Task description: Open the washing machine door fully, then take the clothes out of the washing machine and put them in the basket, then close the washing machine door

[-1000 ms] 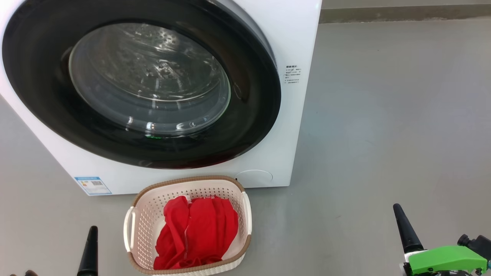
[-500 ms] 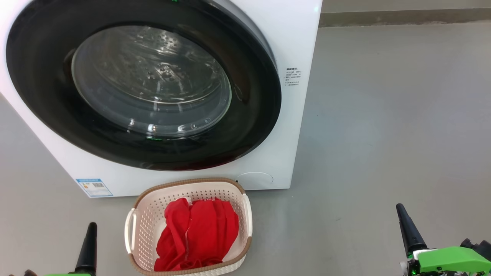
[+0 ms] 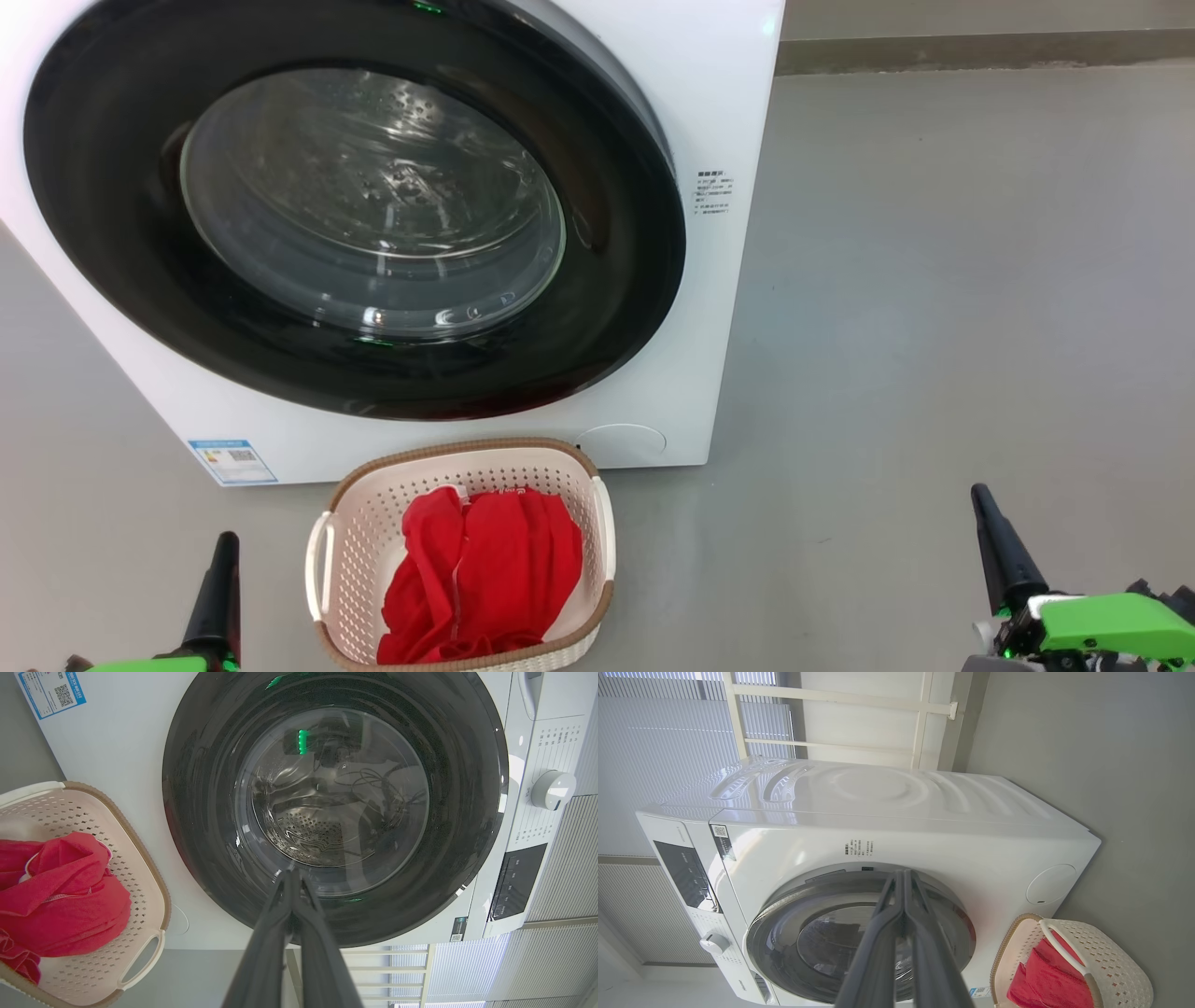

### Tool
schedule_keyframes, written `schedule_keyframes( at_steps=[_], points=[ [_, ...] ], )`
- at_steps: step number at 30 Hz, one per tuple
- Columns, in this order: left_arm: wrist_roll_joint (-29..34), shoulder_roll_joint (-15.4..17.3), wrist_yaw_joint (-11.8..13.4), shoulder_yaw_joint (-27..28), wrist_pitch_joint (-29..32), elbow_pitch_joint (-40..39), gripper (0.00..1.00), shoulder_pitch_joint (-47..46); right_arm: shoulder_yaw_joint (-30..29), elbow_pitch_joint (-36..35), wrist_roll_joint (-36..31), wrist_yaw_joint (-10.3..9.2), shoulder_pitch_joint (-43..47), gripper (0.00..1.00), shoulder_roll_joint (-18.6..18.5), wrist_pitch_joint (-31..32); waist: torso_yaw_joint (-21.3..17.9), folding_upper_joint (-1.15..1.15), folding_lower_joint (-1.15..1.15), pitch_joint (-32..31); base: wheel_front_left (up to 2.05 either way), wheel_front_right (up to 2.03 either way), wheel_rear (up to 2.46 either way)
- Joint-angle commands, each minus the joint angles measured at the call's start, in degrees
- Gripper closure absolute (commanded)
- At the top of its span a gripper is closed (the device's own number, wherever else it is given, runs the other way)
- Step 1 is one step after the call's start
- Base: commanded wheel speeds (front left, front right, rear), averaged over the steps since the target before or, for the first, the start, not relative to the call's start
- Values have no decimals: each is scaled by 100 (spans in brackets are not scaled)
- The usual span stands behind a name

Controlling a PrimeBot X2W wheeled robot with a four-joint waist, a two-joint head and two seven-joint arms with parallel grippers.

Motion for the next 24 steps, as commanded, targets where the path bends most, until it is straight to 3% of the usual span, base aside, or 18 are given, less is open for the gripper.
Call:
schedule_keyframes(
  at_steps=[1,24],
  points=[
    [-154,46,-16,219,57,-101,100,-282,75,-179,178,-6,-274,100,-28,56,2,0,0,-7,0,0,0],
    [-320,1,-16,282,140,-89,100,-313,9,-181,372,-6,-287,100,8,150,5,0,0,-23,0,0,0]
  ],
)
